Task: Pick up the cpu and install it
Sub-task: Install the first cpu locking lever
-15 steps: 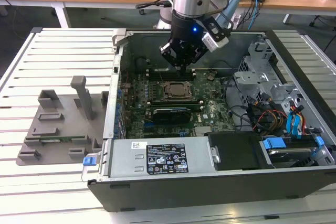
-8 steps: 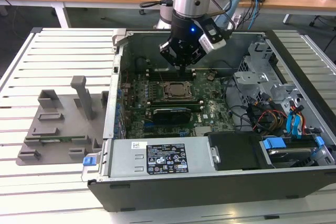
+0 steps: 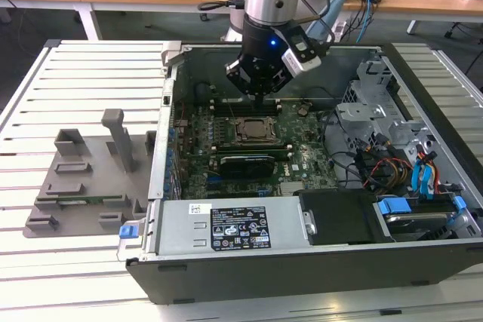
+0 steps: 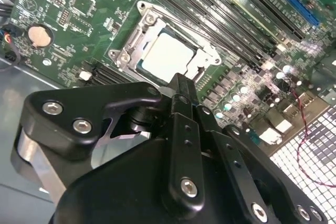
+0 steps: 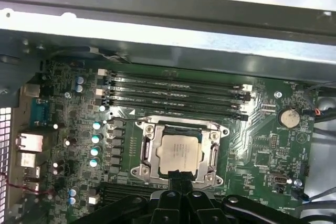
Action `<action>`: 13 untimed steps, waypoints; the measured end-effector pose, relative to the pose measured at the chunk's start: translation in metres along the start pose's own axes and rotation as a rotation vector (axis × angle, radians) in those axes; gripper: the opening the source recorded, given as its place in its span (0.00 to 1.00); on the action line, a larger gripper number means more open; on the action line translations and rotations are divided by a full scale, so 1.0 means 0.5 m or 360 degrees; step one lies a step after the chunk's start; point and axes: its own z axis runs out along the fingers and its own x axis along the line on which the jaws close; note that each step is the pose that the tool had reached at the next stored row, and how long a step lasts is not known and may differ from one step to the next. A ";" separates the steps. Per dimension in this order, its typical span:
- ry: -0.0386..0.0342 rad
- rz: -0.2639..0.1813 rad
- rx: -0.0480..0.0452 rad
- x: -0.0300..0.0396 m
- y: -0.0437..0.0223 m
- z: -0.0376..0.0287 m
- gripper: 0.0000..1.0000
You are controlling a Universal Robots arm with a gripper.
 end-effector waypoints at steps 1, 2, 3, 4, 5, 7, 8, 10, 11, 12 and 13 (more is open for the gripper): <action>0.0000 0.0000 0.0000 0.006 0.001 0.000 0.11; 0.0000 0.0001 0.0000 0.012 0.001 0.000 0.11; 0.0000 0.0001 0.0000 0.017 0.002 0.000 0.11; 0.0000 0.0001 0.0000 0.025 0.003 0.000 0.11; 0.0000 0.0001 0.0000 0.028 0.003 0.000 0.11; 0.0000 0.0001 0.0000 0.032 0.004 0.000 0.11; 0.0000 0.0001 0.0000 0.035 0.004 0.000 0.11; 0.0000 0.0001 0.0000 0.041 0.005 0.001 0.11; 0.0000 0.0001 0.0000 0.044 0.005 0.001 0.11; 0.0000 0.0001 0.0000 0.047 0.005 0.001 0.11; 0.0000 0.0001 0.0000 0.050 0.006 0.001 0.11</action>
